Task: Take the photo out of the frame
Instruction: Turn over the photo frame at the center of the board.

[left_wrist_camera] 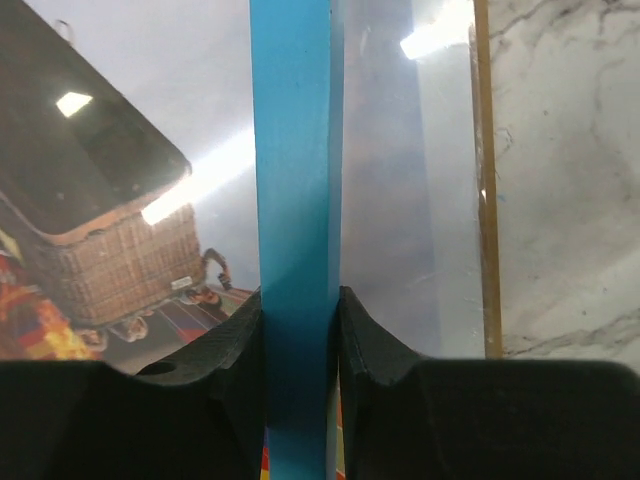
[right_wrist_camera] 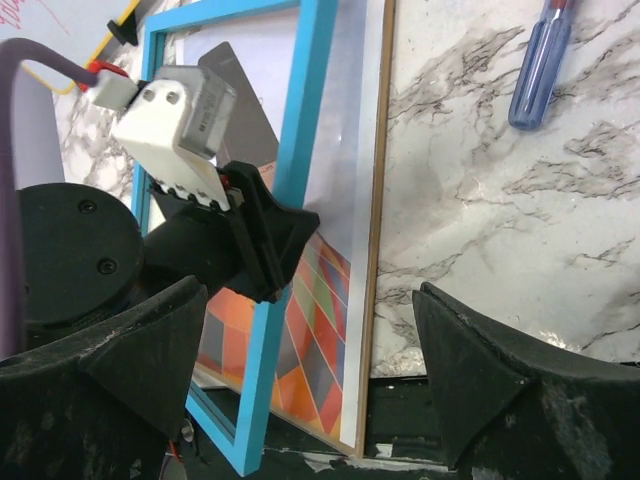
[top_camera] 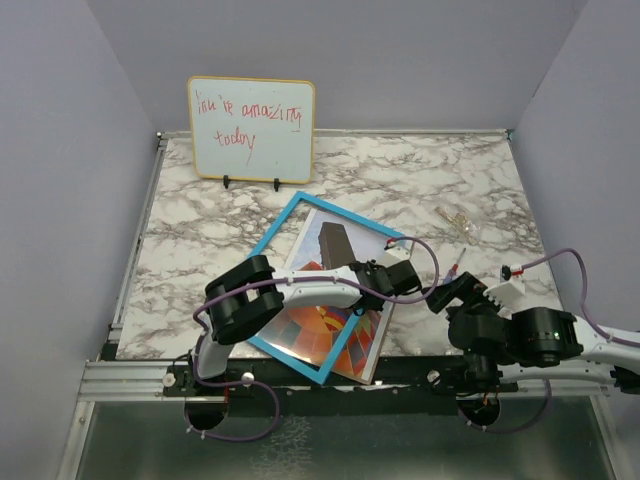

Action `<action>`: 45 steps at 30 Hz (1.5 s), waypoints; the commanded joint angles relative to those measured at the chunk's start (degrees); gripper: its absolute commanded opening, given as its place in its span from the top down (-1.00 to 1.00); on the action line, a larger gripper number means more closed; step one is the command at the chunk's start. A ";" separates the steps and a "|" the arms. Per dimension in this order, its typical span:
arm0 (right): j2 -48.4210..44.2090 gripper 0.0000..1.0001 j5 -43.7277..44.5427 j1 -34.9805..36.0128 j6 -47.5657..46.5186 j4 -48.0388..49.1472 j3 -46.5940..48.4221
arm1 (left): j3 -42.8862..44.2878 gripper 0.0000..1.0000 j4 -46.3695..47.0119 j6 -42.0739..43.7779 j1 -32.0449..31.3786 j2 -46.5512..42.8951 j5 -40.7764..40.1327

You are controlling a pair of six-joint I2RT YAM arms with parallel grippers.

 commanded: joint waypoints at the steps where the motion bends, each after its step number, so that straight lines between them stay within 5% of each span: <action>1: -0.26 -0.77 3.31 -0.08 0.69 -0.90 -0.59 | -1.58 0.32 4.39 -1.52 0.35 -1.20 8.90; 8: 0.69 -0.77 1.45 -0.02 -0.07 0.82 -2.46 | -5.62 -0.49 5.82 -3.05 1.89 -7.81 9.61; 15: 5.14 -0.77 -0.15 -0.09 -5.25 6.42 -2.67 | -15.27 -0.60 6.20 -3.94 8.55 -21.18 8.11; 23: 14.45 -0.75 -5.32 -1.39 -16.77 18.68 -2.41 | -25.84 -0.87 5.27 -1.52 26.28 -38.07 11.57; 30: 30.75 -0.80 -32.18 -25.96 -44.06 43.37 -2.47 | -22.51 -0.94 -1.21 6.08 36.64 -40.31 14.02; 36: 36.19 -0.81 -36.39 -29.68 -42.77 53.90 -3.44 | -23.37 -0.95 -3.69 11.71 40.14 -40.52 14.46; 45: 54.14 -0.64 -35.62 -30.13 -37.08 43.57 7.83 | -30.39 -0.94 1.26 13.66 40.42 -43.75 7.92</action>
